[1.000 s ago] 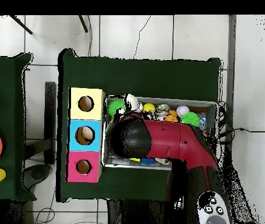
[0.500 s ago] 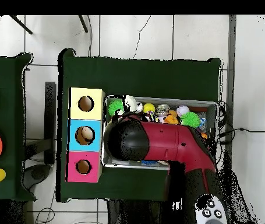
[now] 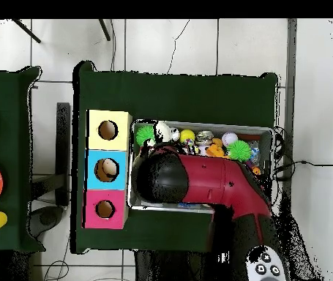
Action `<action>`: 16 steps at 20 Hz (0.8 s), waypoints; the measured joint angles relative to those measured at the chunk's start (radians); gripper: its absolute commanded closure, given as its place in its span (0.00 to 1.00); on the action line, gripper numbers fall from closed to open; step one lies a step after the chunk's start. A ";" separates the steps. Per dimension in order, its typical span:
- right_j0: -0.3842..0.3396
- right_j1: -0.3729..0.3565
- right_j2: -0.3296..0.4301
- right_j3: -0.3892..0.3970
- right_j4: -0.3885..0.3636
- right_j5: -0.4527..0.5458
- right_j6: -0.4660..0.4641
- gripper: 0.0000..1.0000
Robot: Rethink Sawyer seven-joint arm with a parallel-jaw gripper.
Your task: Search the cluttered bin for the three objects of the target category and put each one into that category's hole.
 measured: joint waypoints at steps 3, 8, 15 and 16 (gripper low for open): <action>-0.007 -0.002 0.000 0.004 0.000 0.000 0.000 1.00; -0.036 -0.004 0.000 0.013 0.000 0.000 0.000 1.00; -0.107 -0.004 0.001 0.018 0.000 0.000 0.000 1.00; -0.118 -0.004 0.001 0.018 0.000 0.000 0.000 1.00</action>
